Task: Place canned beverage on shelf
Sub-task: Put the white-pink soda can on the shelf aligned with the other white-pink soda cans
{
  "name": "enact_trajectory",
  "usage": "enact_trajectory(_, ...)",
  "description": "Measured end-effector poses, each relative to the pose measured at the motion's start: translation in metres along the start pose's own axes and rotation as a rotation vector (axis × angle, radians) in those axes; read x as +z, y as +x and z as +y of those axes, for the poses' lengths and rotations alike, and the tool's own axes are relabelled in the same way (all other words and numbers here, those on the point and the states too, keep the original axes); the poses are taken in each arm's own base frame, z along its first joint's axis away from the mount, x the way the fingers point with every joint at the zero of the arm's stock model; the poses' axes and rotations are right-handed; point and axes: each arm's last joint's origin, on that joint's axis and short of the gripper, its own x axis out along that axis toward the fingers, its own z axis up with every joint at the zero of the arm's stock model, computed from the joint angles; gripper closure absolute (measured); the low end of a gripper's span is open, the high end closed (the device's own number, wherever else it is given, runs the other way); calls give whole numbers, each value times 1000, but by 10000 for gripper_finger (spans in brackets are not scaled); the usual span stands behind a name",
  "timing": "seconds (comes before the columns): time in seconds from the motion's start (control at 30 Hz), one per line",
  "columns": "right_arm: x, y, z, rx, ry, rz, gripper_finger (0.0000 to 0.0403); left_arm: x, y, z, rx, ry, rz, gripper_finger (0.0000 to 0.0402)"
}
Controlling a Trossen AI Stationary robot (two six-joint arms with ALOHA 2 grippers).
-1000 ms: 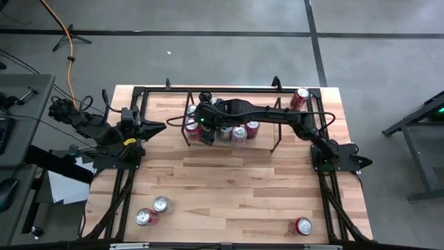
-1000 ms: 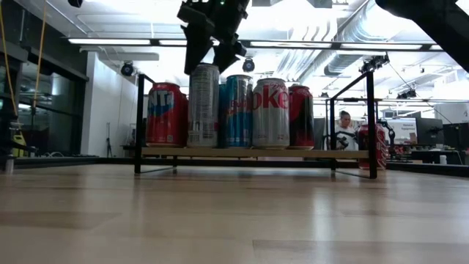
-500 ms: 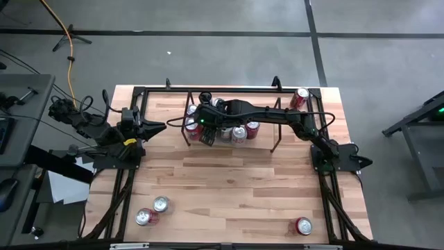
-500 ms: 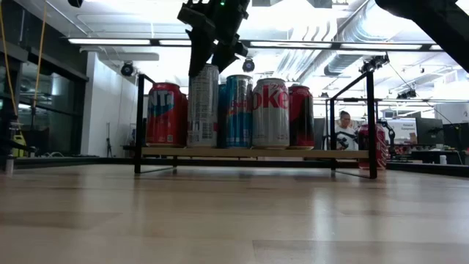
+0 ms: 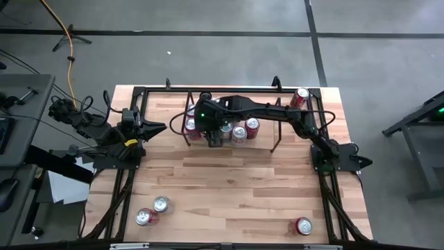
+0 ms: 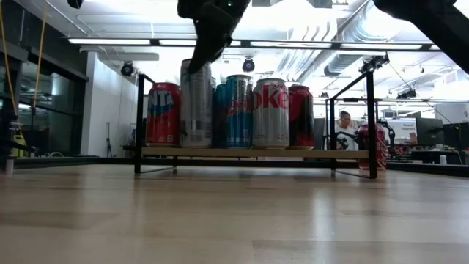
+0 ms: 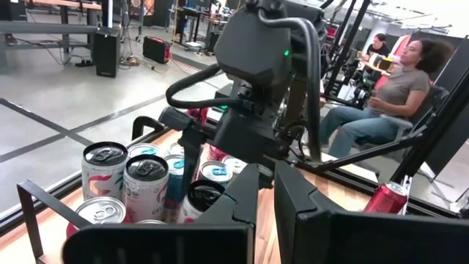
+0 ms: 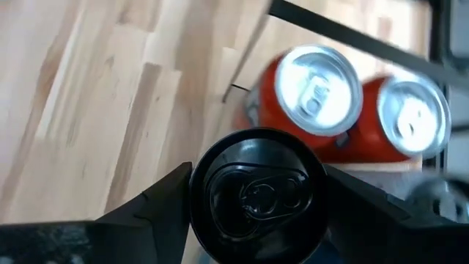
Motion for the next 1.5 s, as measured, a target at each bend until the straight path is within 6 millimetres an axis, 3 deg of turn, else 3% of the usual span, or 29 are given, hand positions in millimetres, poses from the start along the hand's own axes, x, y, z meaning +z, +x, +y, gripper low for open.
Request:
enact_trajectory(0.23,-4,-1,-6,44,-161,-1,157,0,0,0,0,-19,0,402)
enact_trajectory(0.6,-9,1,-16,34,-176,10,117,0,0,0,0,-26,0,402)
enact_trajectory(1.37,-7,1,-14,-2,-190,24,109,-1,0,1,11,-14,7,402)
enact_trajectory(1.5,-7,2,-11,-8,-197,30,90,-1,0,1,12,-12,9,402)
